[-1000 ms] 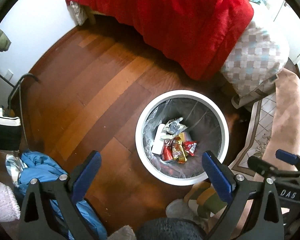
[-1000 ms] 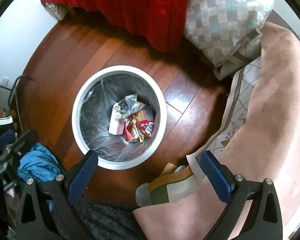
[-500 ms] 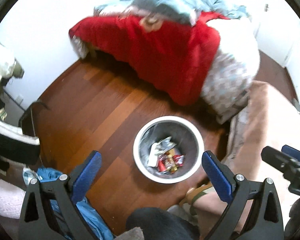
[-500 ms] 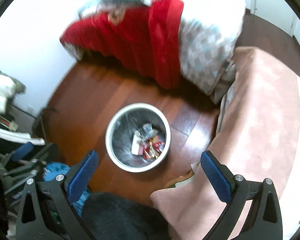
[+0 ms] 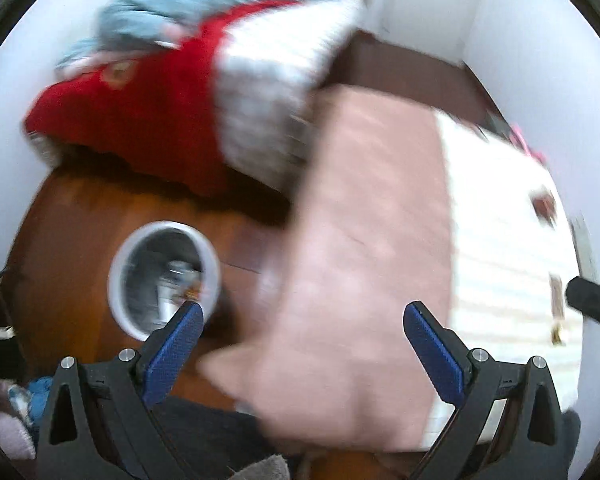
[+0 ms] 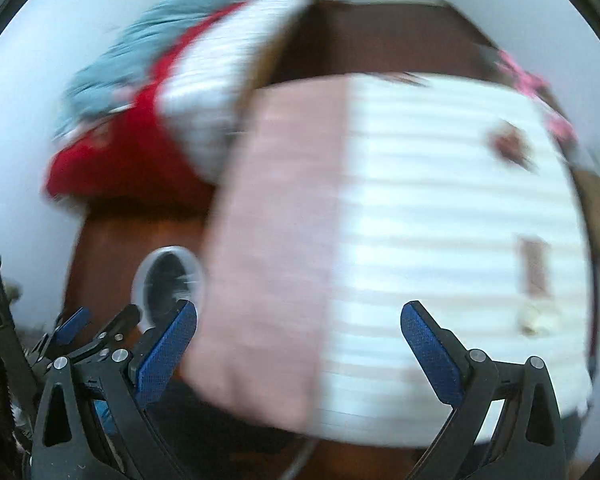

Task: Collect trash
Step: 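Grasp the bread crust with the right tool while the left tool grasps the brown wrapper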

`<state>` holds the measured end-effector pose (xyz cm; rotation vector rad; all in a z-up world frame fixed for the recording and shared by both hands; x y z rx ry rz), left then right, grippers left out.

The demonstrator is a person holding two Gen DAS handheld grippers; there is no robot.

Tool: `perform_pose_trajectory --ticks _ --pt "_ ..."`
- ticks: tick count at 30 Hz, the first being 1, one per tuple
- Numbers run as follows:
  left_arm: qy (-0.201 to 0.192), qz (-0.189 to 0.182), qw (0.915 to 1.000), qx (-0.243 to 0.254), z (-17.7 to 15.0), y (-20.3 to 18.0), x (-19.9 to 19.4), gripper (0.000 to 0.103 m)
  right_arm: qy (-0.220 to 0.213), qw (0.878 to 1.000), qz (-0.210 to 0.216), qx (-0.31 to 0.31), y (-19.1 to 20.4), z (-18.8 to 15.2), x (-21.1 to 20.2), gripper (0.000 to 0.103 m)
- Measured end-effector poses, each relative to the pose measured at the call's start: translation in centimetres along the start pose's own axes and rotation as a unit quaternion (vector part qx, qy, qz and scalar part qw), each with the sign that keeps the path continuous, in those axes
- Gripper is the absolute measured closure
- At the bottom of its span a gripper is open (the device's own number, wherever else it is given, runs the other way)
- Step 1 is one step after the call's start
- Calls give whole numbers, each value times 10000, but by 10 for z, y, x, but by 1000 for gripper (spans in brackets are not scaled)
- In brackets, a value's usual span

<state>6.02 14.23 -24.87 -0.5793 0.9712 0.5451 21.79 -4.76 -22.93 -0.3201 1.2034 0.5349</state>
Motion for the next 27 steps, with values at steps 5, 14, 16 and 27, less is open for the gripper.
perform_pose_trajectory --ticks 5,14,16,27 --pt "616 -193 9958 646 -23 -93 68 1 442 9918 -640 1011 -142 -19 44 22" --pt "986 -147 9865 1302 -42 -180 114 1 815 9818 -631 1596 -236 -28 104 44" --pt "1042 -103 9853 1350 -45 -184 121 1 703 9833 -667 1541 -229 -25 107 46" --pt "1084 -121 9847 1360 -37 -195 124 1 75 9894 -461 1375 -216 -8 86 97"
Point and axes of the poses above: each gripper's, at about its wrist camera, not at the fingertips, and x roughly the way its jaws point, y to its left, z to its top, the point moved 2 cm from there along x, roughly the way its jaws point, and after that the axes turned 11 degrees about -z, right-handed, at the moved point
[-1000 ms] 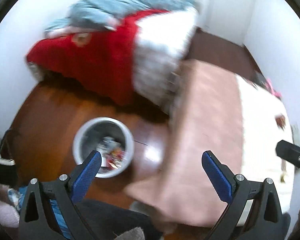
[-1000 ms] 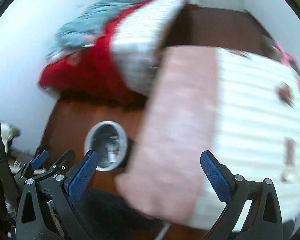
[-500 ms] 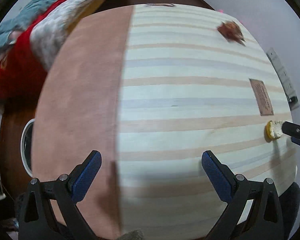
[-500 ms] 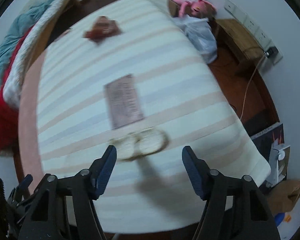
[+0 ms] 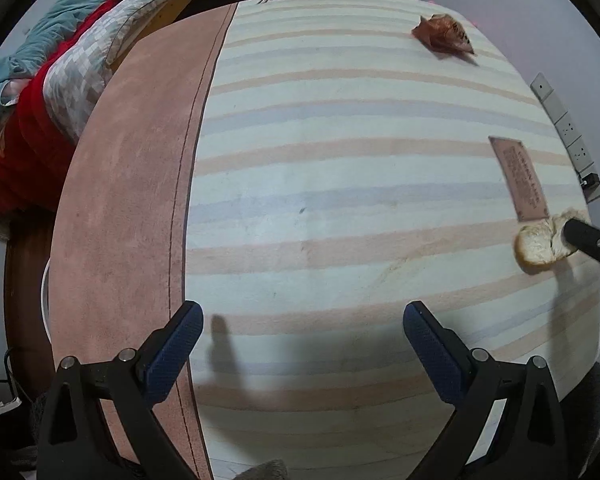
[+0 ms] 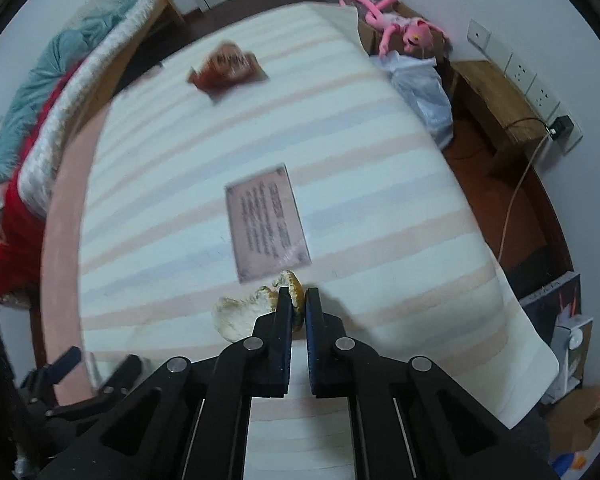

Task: Collect trash
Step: 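Grasp the bread crust with the right tool while the left tool grasps the brown wrapper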

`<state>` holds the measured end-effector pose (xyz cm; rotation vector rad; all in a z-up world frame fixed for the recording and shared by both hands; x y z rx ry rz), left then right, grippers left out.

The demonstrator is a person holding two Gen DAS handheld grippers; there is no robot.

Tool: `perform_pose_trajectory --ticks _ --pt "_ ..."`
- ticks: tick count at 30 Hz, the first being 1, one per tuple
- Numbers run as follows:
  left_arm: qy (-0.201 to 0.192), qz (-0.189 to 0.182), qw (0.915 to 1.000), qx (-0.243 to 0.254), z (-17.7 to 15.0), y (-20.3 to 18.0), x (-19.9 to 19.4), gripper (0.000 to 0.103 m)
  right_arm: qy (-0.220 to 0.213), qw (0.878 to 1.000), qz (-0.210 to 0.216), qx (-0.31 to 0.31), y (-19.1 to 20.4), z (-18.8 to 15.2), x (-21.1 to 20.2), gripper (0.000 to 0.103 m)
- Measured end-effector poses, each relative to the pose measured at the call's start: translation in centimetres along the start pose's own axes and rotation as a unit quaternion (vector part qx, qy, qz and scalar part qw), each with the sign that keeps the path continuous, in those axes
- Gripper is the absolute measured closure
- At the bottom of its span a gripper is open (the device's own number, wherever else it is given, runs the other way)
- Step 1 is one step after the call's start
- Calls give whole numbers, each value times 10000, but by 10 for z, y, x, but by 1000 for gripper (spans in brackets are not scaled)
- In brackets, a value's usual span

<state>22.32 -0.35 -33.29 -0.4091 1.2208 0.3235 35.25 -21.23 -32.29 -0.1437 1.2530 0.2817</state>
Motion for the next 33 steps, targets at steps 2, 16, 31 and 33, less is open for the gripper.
perform_pose_trajectory --ticks 2,16,31,33 --pt "-45 -95 9999 -15 11 -2 -2 1 -136 9999 22 9 -4 14 -11 97" --pt "-307 -1414 9892 -236 205 -58 27 1 67 9992 -259 283 -27 170 58 97" --pt "-297 -1579 9870 3 244 -94 60 93 114 9990 -180 381 -31 186 74 97" --pt "-395 -1560 9870 -10 237 -88 49 94 26 9992 -154 363 -30 181 63 97"
Point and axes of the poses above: each gripper's, at about its wrist camera, not at the fingertips, and x roughly the way its jaws point, y to its left, z to its top, the point moved 2 cm from there along x, roughly the way its jaws point, and after that the axes turned 11 degrees about -z, right-handed, at the moved point
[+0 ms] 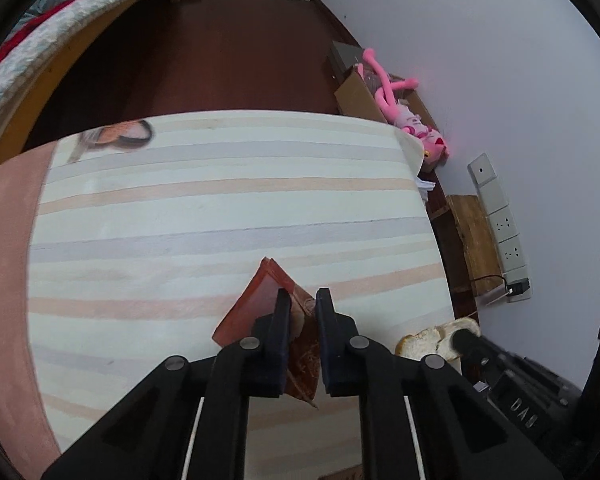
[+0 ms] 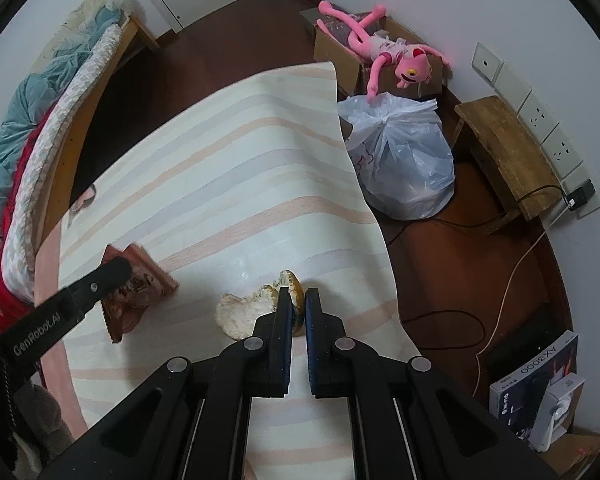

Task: Collect trash
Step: 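Grasp the bread crust with the right tool while the left tool grasps the brown wrapper, then carry the bread crust and brown wrapper over the bin and open both tools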

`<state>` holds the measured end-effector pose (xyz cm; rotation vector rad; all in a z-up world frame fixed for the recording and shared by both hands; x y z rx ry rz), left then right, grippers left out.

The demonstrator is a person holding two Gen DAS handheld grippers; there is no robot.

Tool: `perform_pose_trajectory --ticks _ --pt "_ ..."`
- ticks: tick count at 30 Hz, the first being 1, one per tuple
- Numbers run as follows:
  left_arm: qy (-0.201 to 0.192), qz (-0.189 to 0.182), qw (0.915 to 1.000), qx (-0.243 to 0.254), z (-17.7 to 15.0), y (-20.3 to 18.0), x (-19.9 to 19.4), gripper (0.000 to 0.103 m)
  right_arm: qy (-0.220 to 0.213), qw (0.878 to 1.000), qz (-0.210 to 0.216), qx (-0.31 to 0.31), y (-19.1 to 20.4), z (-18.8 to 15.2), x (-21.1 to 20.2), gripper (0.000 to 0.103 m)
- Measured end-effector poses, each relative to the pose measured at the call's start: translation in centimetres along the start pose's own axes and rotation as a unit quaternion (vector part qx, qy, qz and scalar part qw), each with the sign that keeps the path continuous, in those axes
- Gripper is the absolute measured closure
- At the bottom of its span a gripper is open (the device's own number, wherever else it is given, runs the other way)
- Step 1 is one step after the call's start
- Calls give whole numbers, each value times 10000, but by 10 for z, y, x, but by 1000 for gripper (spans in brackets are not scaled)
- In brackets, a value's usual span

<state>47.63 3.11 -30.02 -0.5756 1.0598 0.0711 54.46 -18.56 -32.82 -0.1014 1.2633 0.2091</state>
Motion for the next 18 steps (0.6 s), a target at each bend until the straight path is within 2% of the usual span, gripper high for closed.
perform_pose_trajectory --ticks 4,8,12,18 --pt "-301 191 9993 62 -13 9 -37 94 -212 9996 94 -177 12 -15 -29 97" --pt "-715 497 9961 141 -39 26 -96 94 -376 9981 294 -401 32 -37 -63 97" --pt "-1100 810 9905 129 -73 47 -161 94 -519 9946 569 -699 67 -67 -101 97" --pt "-1519 1021 9831 -48 -112 90 -252 94 -636 9852 1072 -1180 140 -115 -155 97"
Point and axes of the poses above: each gripper's, at about its wrist camera, not at the fingertips, and x roughly the way its jaws point, y to its left, z to its top, the point moved 2 cm from there along x, roughly the way its jaws point, and after that the axes turned 11 degrees about -z, right-handed, at the moved point
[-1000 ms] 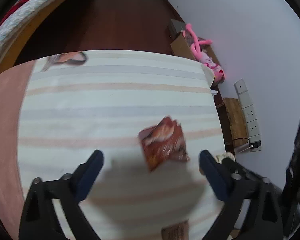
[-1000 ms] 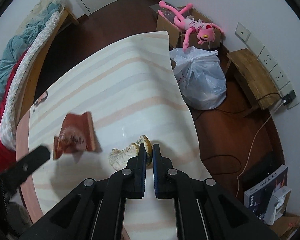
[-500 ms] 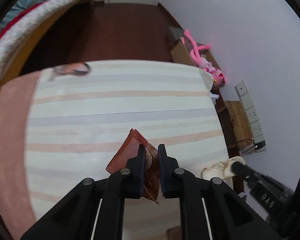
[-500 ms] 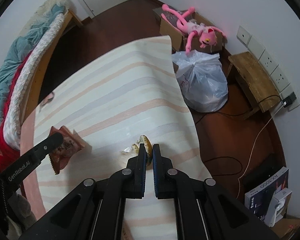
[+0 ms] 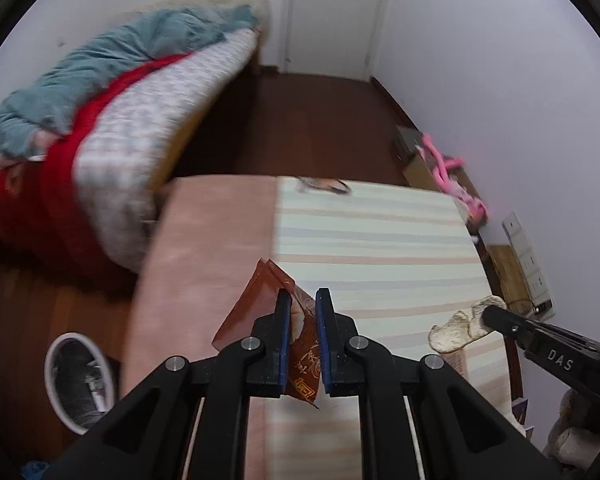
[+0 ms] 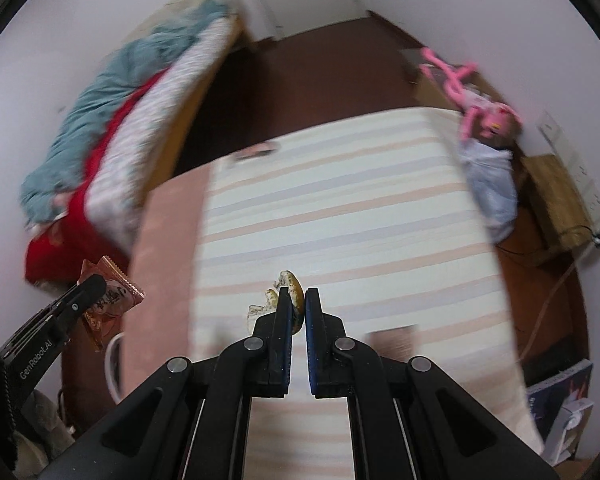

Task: Collect trash
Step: 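Carry the bread crust and brown wrapper over the bin and open both tools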

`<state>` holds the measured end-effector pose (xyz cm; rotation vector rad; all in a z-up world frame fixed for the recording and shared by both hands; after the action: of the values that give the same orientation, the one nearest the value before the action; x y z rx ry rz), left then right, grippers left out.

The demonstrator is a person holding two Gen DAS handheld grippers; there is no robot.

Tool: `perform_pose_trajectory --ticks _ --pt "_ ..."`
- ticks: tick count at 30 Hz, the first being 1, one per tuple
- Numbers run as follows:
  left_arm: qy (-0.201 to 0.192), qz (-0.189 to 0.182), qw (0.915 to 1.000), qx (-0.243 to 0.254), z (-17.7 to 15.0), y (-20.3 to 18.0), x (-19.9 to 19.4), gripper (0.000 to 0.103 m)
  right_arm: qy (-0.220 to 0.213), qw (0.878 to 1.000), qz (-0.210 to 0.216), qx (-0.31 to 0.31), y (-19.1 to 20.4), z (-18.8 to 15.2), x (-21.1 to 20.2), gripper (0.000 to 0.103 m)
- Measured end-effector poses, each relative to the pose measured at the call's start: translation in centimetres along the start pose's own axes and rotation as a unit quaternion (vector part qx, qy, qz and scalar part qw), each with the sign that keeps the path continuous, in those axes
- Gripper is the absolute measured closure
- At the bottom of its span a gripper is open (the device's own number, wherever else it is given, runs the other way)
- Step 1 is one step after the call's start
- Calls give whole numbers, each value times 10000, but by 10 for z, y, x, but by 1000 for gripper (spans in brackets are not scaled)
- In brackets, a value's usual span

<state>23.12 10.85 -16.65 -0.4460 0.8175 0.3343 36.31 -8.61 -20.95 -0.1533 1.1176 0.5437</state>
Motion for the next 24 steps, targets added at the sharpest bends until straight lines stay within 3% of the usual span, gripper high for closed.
perform_pose_trajectory --ticks 7,14,19,24 --pt "-539 326 9974 -355 -7 92 -99 94 -73 9953 615 -739 139 -20 -32 97" --pt "-731 702 9914 -834 -33 187 -156 94 91 9810 1130 -1574 292 -53 -34 97" --pt "-627 886 9842 -1402 -64 266 -168 94 477 9682 1315 -2073 388 -87 2 97" --pt "-218 758 9686 -2358 -109 364 -146 94 977 9552 1189 -2528 465 -133 69 97"
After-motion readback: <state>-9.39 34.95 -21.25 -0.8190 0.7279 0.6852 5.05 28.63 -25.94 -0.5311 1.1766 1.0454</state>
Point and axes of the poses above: each gripper's, at about its wrist camera, not at the fingertips, and x roughly the way its jaws point, y to its left, z to its top, the point moved 2 cm from there along x, roughly the way its jaws point, and after that the axes turned 11 degrees about -z, right-handed, at the moved point
